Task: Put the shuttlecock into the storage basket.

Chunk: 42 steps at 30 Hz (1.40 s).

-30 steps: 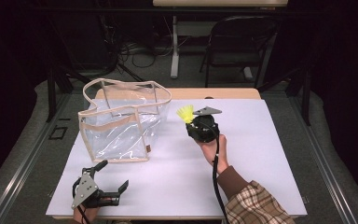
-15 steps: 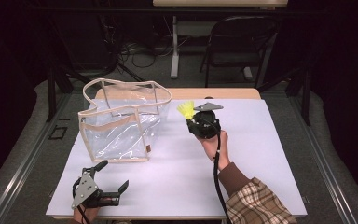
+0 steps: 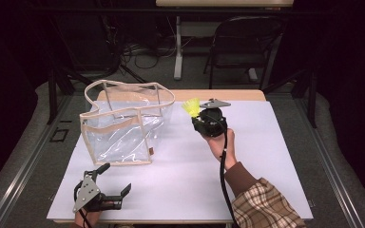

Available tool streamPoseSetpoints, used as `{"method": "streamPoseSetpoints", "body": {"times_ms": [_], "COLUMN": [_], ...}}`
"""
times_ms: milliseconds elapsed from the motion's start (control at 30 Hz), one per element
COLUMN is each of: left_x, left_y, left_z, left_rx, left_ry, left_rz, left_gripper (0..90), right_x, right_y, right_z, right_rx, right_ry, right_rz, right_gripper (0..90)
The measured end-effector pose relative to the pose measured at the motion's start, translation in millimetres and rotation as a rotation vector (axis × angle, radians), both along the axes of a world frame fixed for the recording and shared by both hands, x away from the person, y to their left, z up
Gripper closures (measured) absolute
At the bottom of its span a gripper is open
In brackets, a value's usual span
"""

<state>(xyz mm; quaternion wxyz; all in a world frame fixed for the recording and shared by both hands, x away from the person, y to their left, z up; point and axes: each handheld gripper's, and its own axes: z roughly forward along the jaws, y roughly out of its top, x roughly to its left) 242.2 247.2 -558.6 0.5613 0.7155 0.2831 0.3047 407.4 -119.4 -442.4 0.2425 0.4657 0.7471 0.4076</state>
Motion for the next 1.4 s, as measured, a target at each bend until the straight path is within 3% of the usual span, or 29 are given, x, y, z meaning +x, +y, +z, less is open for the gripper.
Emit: {"method": "streamPoseSetpoints", "body": {"times_ms": [500,1400], "left_x": [0.3,0.4], "left_y": [0.2,0.2], "left_z": [0.0,-0.1], "left_rx": [0.001,-0.001], "left_ry": [0.002,0.002], "left_rz": [0.002,0.003], "left_gripper": [0.2,0.2], "right_x": [5.2,10.4], "right_y": [-1.9,-2.6], "right_z": [8.3,32.9], "right_rx": [0.01,0.017], "right_ry": [0.005,-0.028], "right_rz": [0.005,0.013], "right_gripper": [65.3,65.3]}}
